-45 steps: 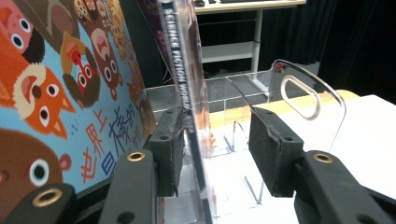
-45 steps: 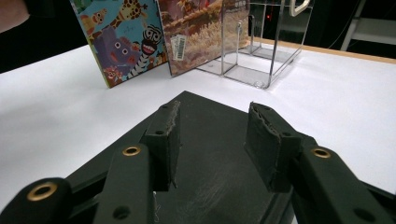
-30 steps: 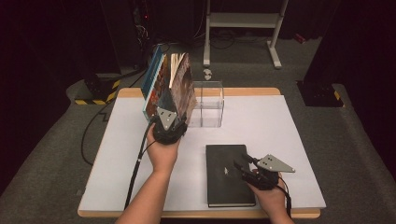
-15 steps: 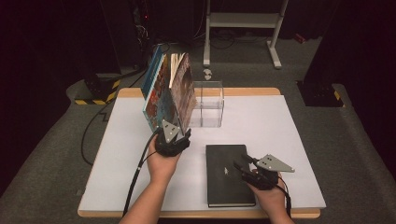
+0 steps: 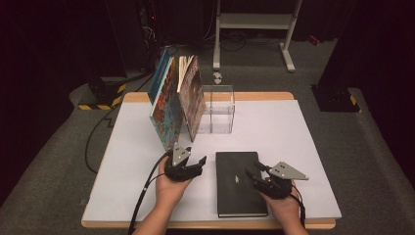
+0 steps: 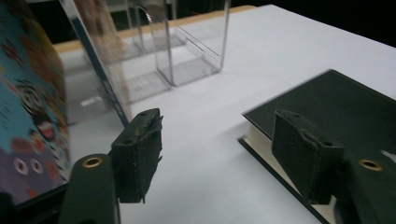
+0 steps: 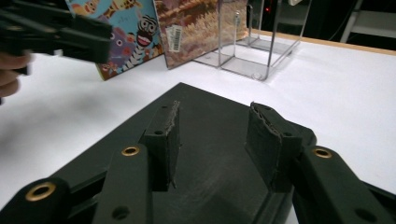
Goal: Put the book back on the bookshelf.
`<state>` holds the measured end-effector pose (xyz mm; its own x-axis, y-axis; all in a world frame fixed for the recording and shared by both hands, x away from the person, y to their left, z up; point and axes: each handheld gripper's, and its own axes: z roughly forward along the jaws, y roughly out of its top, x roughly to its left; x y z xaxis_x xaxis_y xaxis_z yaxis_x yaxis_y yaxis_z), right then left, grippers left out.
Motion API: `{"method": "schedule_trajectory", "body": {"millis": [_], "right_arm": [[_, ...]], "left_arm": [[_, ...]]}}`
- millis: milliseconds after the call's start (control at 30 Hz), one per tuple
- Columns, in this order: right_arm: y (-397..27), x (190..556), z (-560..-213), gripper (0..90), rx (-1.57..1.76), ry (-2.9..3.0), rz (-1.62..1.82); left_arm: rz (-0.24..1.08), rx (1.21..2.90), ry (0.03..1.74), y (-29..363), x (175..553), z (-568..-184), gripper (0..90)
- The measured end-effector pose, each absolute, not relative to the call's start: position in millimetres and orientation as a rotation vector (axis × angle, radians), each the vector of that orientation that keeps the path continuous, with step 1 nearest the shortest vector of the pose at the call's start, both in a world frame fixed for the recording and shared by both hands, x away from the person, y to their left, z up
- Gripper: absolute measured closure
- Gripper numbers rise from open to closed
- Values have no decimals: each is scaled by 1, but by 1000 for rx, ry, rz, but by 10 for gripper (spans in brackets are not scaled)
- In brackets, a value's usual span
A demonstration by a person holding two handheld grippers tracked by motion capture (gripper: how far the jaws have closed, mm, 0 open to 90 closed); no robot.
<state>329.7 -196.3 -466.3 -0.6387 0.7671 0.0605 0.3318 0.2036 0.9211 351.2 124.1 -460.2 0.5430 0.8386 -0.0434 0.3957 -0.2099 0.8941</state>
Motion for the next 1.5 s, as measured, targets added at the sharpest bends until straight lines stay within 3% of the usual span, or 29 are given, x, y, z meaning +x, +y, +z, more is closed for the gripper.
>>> {"method": "schedule_trajectory", "body": {"millis": [200, 467, 767, 1500], "right_arm": [[-198, 332, -469, 515, 1032, 2089, 1361], [-208, 334, -470, 405, 1126, 2151, 1261], [-220, 303, -482, 259, 1284, 2194, 1274], [-186, 312, -486, 262, 1286, 2268, 1231]], "left_arm": [[532, 1811, 951, 124, 336, -466, 266], [453, 1806, 876, 121, 316, -478, 204], [355, 1841, 835, 110, 308, -488, 191], [278, 1851, 874, 111, 313, -495, 256]]}}
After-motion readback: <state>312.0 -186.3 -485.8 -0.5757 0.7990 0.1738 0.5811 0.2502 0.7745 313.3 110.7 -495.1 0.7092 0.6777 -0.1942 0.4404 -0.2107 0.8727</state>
